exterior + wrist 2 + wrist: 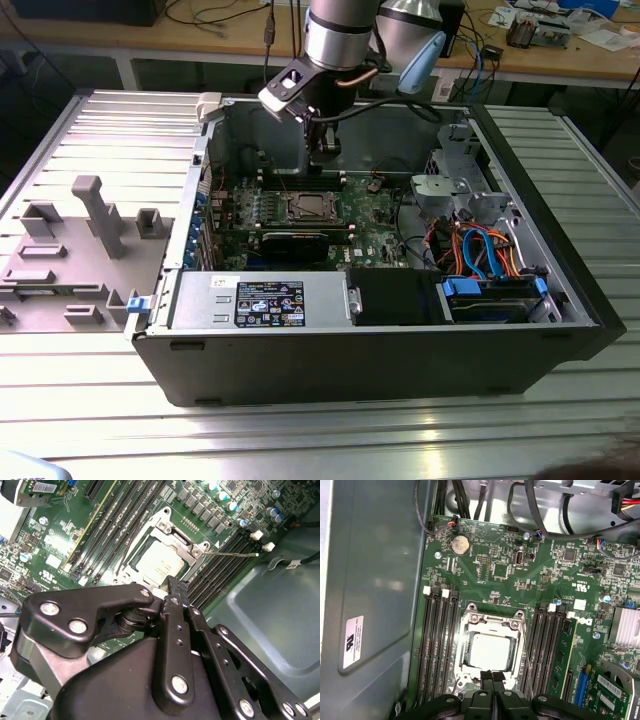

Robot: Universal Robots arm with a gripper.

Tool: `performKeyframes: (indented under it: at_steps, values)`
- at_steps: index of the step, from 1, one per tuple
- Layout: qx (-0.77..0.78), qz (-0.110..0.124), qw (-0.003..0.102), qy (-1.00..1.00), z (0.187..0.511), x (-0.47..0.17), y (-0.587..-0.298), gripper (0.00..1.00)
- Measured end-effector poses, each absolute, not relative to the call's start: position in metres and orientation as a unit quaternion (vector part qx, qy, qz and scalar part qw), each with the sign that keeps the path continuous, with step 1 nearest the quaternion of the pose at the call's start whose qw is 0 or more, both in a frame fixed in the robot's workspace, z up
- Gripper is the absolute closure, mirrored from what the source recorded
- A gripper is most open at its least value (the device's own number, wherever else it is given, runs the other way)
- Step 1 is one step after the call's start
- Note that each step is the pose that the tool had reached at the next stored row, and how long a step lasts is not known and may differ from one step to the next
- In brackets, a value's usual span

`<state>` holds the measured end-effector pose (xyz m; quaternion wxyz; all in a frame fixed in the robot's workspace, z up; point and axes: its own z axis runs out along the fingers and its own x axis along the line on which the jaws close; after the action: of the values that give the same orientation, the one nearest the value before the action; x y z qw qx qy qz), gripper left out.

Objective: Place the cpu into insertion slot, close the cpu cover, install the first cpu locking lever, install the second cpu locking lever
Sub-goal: 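Install the second cpu locking lever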

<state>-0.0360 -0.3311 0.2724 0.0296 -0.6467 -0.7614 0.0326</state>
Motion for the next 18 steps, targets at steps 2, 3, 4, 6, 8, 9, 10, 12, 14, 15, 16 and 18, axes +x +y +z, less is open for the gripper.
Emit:
performKeyframes:
  at_steps: [2,3,4,6,8,9,10,12,14,15,16,18]
  values:
    - [-0.638,0.033,0.029,-0.769,0.2724,-0.0360,-0.3311,0.89]
    - [-0.635,0.033,0.029,-0.771,0.2724,-0.0360,-0.3311,0.89]
    - [-0.633,0.033,0.029,-0.773,0.2724,-0.0360,-0.3311,0.89]
    - [-0.627,0.033,0.029,-0.778,0.2724,-0.0360,-0.3311,0.89]
    - [-0.620,0.034,0.028,-0.783,0.2724,-0.0360,-0.3311,0.89]
    - [-0.617,0.034,0.028,-0.786,0.2724,-0.0360,-0.3311,0.89]
    - [-0.615,0.034,0.028,-0.788,0.2724,-0.0360,-0.3311,0.89]
    - [-0.609,0.034,0.028,-0.792,0.2724,-0.0360,-0.3311,0.89]
    - [-0.602,0.034,0.028,-0.797,0.2724,-0.0360,-0.3311,0.89]
    - [-0.599,0.034,0.027,-0.800,0.2724,-0.0360,-0.3311,0.89]
    - [-0.595,0.035,0.027,-0.803,0.2724,-0.0360,-0.3311,0.89]
    - [-0.591,0.035,0.027,-0.806,0.2724,-0.0360,-0.3311,0.89]
